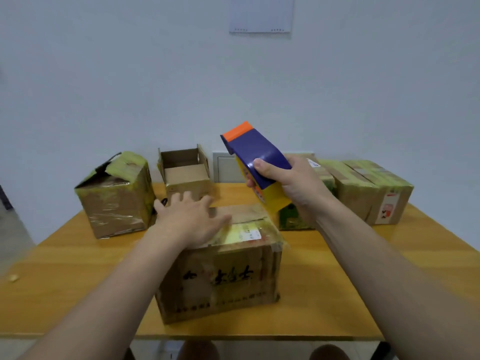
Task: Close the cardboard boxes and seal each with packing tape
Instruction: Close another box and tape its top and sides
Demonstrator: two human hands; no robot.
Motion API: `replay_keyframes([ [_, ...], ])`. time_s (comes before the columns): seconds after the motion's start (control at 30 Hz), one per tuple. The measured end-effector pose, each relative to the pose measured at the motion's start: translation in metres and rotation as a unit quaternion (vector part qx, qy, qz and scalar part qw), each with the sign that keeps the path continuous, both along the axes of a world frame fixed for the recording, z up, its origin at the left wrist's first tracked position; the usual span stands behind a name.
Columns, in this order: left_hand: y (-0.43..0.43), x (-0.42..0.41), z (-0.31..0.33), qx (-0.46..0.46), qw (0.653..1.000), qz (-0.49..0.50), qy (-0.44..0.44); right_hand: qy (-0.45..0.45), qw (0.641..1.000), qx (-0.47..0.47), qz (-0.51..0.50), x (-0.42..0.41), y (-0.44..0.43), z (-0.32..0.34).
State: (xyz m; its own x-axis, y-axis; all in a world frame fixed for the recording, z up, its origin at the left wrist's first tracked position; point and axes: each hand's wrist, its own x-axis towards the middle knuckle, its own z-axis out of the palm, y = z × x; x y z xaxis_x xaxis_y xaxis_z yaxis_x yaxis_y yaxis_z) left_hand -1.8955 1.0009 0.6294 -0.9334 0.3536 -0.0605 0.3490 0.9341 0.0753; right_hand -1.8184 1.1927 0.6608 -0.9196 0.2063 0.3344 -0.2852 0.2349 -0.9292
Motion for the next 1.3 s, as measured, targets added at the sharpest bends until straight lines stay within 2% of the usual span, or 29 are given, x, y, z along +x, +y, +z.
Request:
replay_keyframes([
  [0.07,-0.008,0.003,-0.011,-0.015,0.999,0.02,-0.034,0.019,1.0,-0.009,-0.005,-0.011,-0.013,-0.008],
  [0.23,0.014,-0.007,-0.017,0.027,0.999,-0.002,-0.018,0.048,0.995,-0.074,-0.048,-0.027,-0.029,-0.031],
  [0.43,0.061,-0.028,-0.021,0.043,0.999,-0.006,0.0,0.101,0.979,-0.059,-0.17,-0.039,-0.008,-0.046],
  [0.57,0.075,-0.039,-0.023,0.052,0.998,-0.017,0.015,0.095,0.975,-0.093,-0.18,-0.047,0.007,-0.052],
  [0.63,0.069,-0.037,-0.025,0.085,0.992,-0.067,0.065,0.094,0.972,-0.119,-0.177,-0.049,0.01,-0.054],
  [0.73,0.057,-0.019,-0.029,0.143,0.957,-0.227,0.112,0.106,0.967,-0.129,-0.194,-0.049,0.013,-0.055],
  [0.83,0.049,0.003,-0.044,0.087,0.946,-0.291,0.113,0.109,0.965,-0.134,-0.199,-0.05,0.013,-0.056],
  [1.0,0.037,0.011,-0.047,0.066,0.953,-0.266,0.131,0.113,0.968,-0.11,-0.195,-0.05,0.01,-0.057],
  [1.1,0.019,0.012,-0.041,0.084,0.966,-0.199,0.14,0.108,0.966,-0.12,-0.204,-0.05,0.011,-0.057],
  [1.2,-0.01,0.01,-0.044,0.15,0.974,-0.129,0.114,0.103,0.967,-0.126,-0.197,-0.05,0.011,-0.057],
  [1.3,-0.017,0.014,-0.058,0.255,0.956,-0.088,0.112,0.106,0.966,-0.132,-0.194,-0.051,0.011,-0.058],
])
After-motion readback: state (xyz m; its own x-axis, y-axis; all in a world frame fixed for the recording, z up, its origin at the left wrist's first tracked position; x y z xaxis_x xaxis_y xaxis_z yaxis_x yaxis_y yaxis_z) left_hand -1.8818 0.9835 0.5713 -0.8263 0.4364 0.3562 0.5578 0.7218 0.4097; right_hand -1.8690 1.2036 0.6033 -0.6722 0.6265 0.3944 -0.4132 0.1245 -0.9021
